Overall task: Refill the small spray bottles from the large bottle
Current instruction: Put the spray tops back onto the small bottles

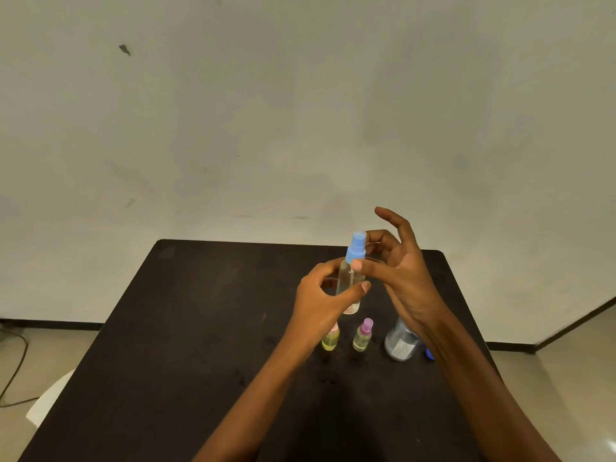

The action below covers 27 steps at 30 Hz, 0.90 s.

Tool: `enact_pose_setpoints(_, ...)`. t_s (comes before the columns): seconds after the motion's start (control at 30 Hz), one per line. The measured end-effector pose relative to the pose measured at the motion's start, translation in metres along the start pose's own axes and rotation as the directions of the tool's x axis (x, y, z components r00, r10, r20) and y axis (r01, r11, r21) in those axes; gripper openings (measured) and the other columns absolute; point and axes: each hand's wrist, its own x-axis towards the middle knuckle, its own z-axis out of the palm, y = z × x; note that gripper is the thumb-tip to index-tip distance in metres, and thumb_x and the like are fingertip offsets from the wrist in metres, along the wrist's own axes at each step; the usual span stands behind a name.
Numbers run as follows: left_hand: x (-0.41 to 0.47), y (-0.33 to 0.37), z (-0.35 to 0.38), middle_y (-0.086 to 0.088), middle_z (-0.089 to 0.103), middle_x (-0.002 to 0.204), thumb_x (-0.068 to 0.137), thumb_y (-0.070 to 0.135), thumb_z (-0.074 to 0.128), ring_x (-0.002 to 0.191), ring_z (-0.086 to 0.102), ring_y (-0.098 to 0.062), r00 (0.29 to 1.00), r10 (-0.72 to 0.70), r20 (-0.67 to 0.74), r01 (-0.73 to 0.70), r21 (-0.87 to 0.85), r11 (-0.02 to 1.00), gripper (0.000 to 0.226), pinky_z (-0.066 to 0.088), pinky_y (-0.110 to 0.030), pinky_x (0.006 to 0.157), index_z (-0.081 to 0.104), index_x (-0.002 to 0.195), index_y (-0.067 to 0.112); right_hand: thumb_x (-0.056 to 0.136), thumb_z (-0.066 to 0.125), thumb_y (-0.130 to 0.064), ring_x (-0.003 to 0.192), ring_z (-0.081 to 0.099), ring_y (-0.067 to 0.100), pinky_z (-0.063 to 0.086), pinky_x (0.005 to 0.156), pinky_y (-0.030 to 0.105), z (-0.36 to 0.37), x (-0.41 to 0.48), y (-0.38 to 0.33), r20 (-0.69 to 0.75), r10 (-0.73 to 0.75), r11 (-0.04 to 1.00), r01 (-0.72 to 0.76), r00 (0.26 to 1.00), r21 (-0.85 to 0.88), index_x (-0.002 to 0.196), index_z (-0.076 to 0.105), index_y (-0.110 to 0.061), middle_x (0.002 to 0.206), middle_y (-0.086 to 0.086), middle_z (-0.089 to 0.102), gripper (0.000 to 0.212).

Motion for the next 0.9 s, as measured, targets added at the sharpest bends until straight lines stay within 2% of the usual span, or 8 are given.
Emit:
enact_pose_setpoints(0.13, -0.0003, -0.001, 0.0016, 0.001, 0.065, 0.112, 0.078, 0.023, 0.071, 0.103, 0.06, -0.011, 1.0, -0.008, 0.016, 0.008, 0.002, 1.0, 0.041, 0.044, -0.01, 0.079, 0.06, 0.116, 0.019, 0.075, 0.064, 0.0, 0.112, 0.059, 0.023, 0.045, 0.098, 0.036, -0.0048, -0.0008, 0.0016, 0.091, 0.047, 0.991, -0.058, 0.995, 0.119, 0.143, 0.024, -0.025, 0.114, 0.007, 0.067, 0.082)
enact_pose_setpoints(0.3, 0.0, -0.0012, 0.0025, 0.003, 0.064, 0.113, 0.077, 0.025, 0.071, 0.105, 0.059, -0.011, 1.0, -0.018, 0.015, 0.018, 0.019, 1.0, 0.043, 0.042, -0.007, 0.077, 0.059, 0.118, 0.02, 0.081, 0.054, 0.003, 0.105, 0.064, 0.025, 0.045, 0.099, 0.038, -0.0067, -0.0021, 0.0017, 0.08, 0.039, 0.994, -0.047, 0.996, 0.098, 0.139, 0.033, -0.023, 0.103, 0.009, 0.071, 0.067)
enact_pose_setpoints(0.37, -0.0001, -0.0005, 0.0025, 0.003, 0.064, 0.112, 0.078, 0.024, 0.071, 0.103, 0.059, -0.01, 1.0, -0.012, 0.02, 0.012, 0.02, 1.0, 0.041, 0.044, -0.004, 0.074, 0.06, 0.117, 0.021, 0.078, 0.061, 0.0, 0.1, 0.066, 0.024, 0.05, 0.091, 0.034, -0.0061, -0.0022, 0.0018, 0.061, 0.017, 0.996, -0.023, 0.998, 0.087, 0.136, 0.036, -0.026, 0.095, 0.005, 0.072, 0.068)
enact_pose_setpoints(0.47, -0.0003, 0.0001, 0.0022, 0.002, 0.064, 0.112, 0.078, 0.023, 0.071, 0.103, 0.059, -0.01, 0.999, -0.013, 0.03, 0.012, 0.018, 1.0, 0.041, 0.043, -0.007, 0.076, 0.06, 0.117, 0.02, 0.054, 0.085, -0.024, 0.094, 0.064, 0.022, 0.052, 0.083, 0.031, -0.0041, 0.0001, 0.0038, 0.019, 0.006, 0.999, -0.007, 1.0, 0.053, 0.13, 0.042, -0.033, 0.088, 0.001, 0.066, 0.088)
enact_pose_setpoints(0.6, -0.0005, 0.0008, 0.0019, 0.002, 0.064, 0.113, 0.078, 0.024, 0.071, 0.105, 0.058, -0.011, 0.999, -0.024, 0.031, 0.023, 0.012, 1.0, 0.042, 0.042, -0.008, 0.078, 0.059, 0.118, 0.02, 0.045, 0.088, -0.04, 0.102, 0.062, 0.021, 0.051, 0.087, 0.031, -0.0046, 0.0019, 0.005, 0.056, 0.037, 0.996, -0.042, 0.998, 0.082, 0.135, 0.036, -0.034, 0.099, 0.002, 0.066, 0.104)
enact_pose_setpoints(0.73, 0.0001, 0.0017, 0.0018, 0.002, 0.064, 0.114, 0.077, 0.024, 0.071, 0.106, 0.058, -0.012, 0.999, -0.022, 0.029, 0.022, 0.004, 1.0, 0.04, 0.042, -0.012, 0.081, 0.059, 0.116, 0.023, 0.064, 0.079, -0.026, 0.11, 0.061, 0.026, 0.047, 0.096, 0.033, -0.0087, -0.0009, 0.0022, 0.152, 0.071, 0.992, -0.087, 0.986, 0.096, 0.137, 0.036, -0.028, 0.11, 0.01, 0.068, 0.085)
enact_pose_setpoints(0.83, 0.0, 0.0014, 0.0017, 0.003, 0.064, 0.114, 0.077, 0.025, 0.072, 0.106, 0.059, -0.013, 0.999, -0.027, 0.033, 0.027, -0.001, 1.0, 0.041, 0.044, -0.016, 0.086, 0.06, 0.116, 0.023, 0.079, 0.064, -0.005, 0.104, 0.064, 0.025, 0.049, 0.091, 0.031, -0.0091, -0.0018, 0.0013, 0.117, 0.043, 0.997, -0.05, 0.992, 0.062, 0.131, 0.043, -0.024, 0.102, 0.007, 0.071, 0.059)
enact_pose_setpoints(0.9, 0.0, 0.0014, 0.0018, 0.004, 0.065, 0.114, 0.077, 0.025, 0.072, 0.107, 0.059, -0.013, 0.999, -0.024, 0.032, 0.024, -0.004, 1.0, 0.04, 0.044, -0.016, 0.086, 0.06, 0.115, 0.025, 0.075, 0.062, -0.002, 0.099, 0.066, 0.024, 0.051, 0.085, 0.028, -0.0083, -0.0021, 0.0002, 0.09, 0.025, 0.998, -0.03, 0.996, 0.05, 0.129, 0.045, -0.024, 0.095, 0.004, 0.073, 0.061)
